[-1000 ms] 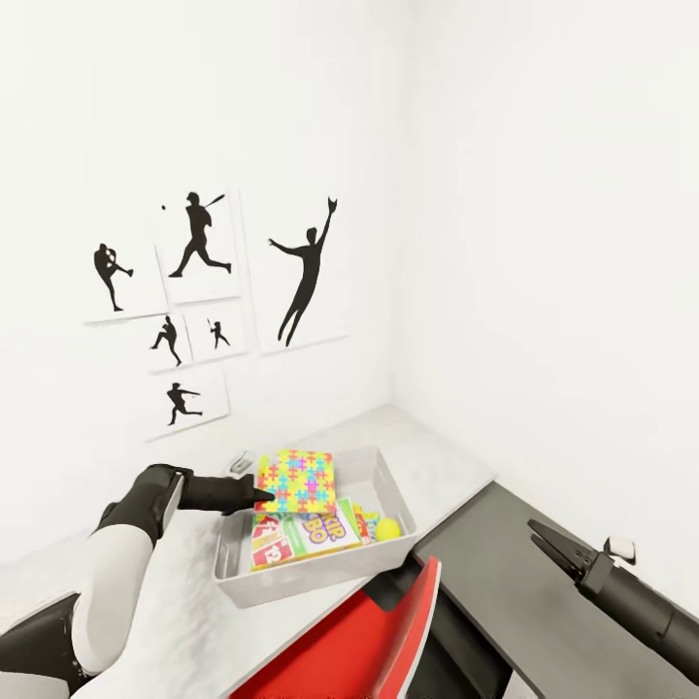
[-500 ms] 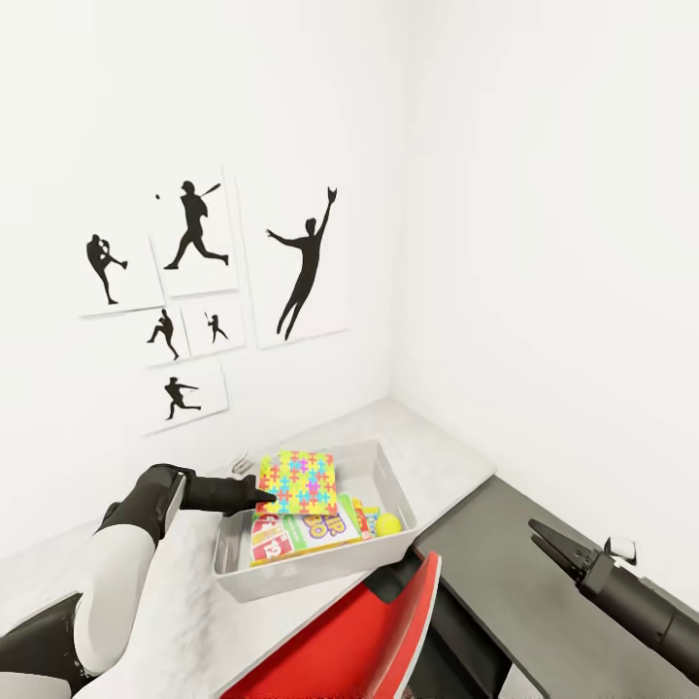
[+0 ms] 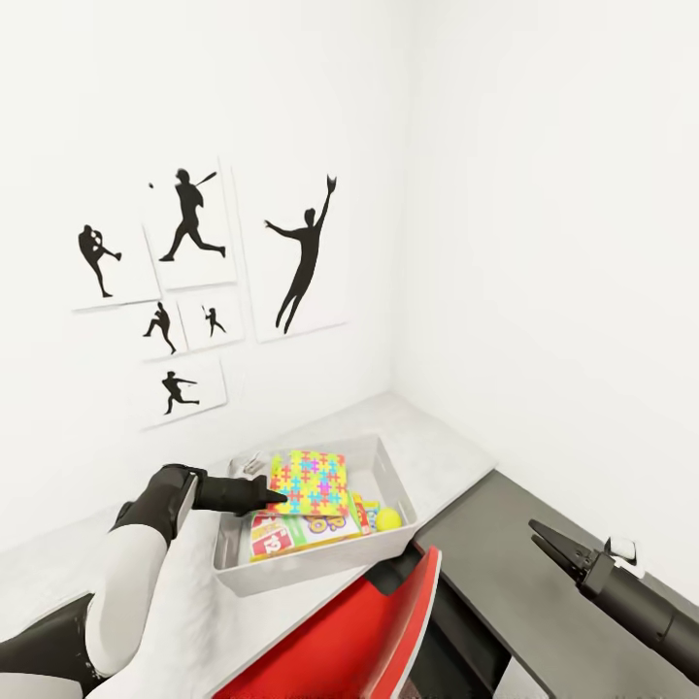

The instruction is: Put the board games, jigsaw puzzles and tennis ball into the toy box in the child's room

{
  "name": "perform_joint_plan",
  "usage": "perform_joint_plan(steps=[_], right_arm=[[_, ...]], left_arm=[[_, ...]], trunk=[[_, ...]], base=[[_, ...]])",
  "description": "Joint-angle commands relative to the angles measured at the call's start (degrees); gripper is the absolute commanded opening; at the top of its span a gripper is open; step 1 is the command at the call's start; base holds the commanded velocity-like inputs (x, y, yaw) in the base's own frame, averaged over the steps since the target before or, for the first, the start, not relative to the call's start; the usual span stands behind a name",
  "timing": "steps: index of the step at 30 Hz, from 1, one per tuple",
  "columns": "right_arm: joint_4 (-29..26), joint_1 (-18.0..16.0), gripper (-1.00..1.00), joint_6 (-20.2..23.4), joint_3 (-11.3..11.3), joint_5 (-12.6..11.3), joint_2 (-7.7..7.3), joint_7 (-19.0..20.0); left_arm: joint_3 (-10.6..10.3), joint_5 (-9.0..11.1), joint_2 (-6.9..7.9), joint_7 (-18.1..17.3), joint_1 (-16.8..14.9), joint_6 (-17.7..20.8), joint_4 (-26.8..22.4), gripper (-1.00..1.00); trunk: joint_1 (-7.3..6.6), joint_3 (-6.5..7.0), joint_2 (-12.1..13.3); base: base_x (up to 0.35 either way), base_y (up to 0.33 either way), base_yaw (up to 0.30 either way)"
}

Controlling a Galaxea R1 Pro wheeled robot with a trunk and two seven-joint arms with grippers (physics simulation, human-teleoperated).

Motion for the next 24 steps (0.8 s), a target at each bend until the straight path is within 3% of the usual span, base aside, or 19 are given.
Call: perform_joint_plan(steps=[1, 10, 24], right_arm=[[0.0, 0.0, 1.00, 0.3, 0.0, -0.2, -0.02, 0.0], [0.0, 0.0, 1.00, 0.3, 0.0, -0.2, -0.06, 0.0], [0.0, 0.0, 1.00, 0.3, 0.0, -0.2, -0.07, 0.0]], left_arm=[[0.4, -0.6, -0.29, -0.5, -0.1, 0.3, 0.0, -1.00], [0.4, -0.2, -0.62, 3.6, -0.1, 0.1, 0.0, -1.00], [0.4, 0.1, -0.62, 4.4, -0.1, 0.0, -0.1, -1.00]], trunk=[[0.04, -0.22, -0.1], [0.04, -1.06, -0.1], [0.04, -2.37, -0.1]], base=[[0.000, 0.000, 0.000], [0.000, 0.000, 0.000], [0.000, 0.000, 0.000]])
